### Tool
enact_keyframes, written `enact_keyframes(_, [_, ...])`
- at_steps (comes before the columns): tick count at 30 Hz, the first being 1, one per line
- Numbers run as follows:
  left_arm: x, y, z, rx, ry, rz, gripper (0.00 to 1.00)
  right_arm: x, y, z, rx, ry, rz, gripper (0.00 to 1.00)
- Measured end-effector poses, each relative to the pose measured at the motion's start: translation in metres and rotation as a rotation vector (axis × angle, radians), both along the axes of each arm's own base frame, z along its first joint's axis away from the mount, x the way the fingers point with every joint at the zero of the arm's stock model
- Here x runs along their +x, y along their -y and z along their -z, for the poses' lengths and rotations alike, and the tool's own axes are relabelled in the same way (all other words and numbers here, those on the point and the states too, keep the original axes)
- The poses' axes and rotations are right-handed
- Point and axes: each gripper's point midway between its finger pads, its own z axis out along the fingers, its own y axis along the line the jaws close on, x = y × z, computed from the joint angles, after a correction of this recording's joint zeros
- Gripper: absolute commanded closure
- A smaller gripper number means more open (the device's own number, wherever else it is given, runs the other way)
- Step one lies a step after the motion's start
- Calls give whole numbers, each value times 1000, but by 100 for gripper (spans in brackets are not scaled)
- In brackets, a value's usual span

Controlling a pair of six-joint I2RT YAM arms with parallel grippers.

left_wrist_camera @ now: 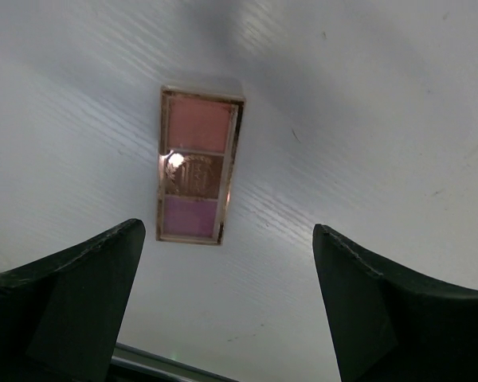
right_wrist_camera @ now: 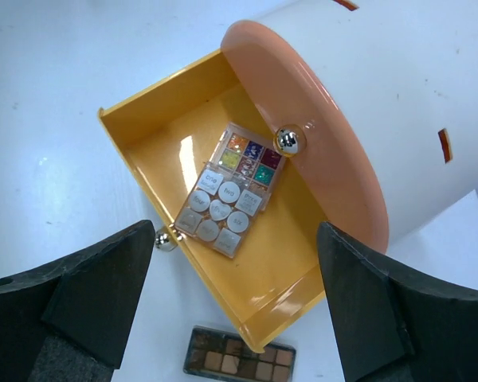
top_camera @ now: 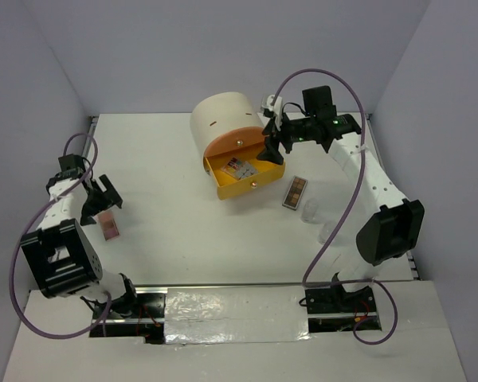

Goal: Organize the makeup

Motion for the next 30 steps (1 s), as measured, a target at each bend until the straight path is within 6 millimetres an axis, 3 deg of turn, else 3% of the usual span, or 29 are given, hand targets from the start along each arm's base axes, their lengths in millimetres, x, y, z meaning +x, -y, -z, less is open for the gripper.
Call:
enact_keyframes(4, [5, -15, 13, 21, -66, 32, 1, -7, 4, -4, 56, -40, -28, 11])
enact_keyframes(9, [-7, -18, 42, -6, -155, 76, 2, -21, 4, -12, 102, -61, -62, 11])
enact_keyframes(14, [-11, -19, 52, -3, -176, 116, 4, -25, 11, -18, 128, -63, -60, 11])
enact_keyframes(20, [-10, -23, 64, -11, -212, 140, 7, -29, 14, -11, 134, -96, -54, 11])
enact_keyframes(26, [-1, -30, 64, 0, -205, 155, 23, -32, 17, -12, 135, -96, -49, 11])
enact_keyframes(30, [3, -32, 63, 10, -191, 149, 51, -37, 20, -14, 135, -86, -41, 11])
